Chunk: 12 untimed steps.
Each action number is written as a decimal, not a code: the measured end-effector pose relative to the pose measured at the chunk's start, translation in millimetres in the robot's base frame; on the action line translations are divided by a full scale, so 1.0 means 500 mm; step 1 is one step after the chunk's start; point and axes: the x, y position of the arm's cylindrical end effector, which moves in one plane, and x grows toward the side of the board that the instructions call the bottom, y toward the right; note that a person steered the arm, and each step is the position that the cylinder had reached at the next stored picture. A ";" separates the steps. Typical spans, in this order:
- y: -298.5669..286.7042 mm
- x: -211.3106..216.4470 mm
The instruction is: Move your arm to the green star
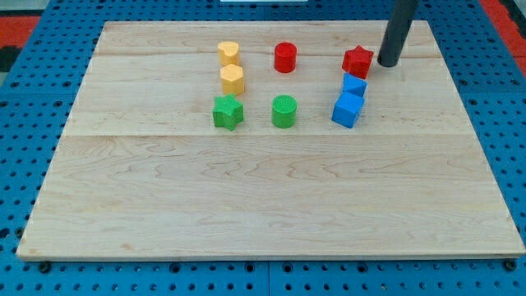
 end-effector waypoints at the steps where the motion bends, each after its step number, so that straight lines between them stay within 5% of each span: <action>1: -0.046 0.005; 3: 0.020 -0.010; 5: 0.270 -0.058; 8: 0.263 -0.118; 9: 0.231 -0.064; 10: 0.273 0.110; 12: -0.053 0.376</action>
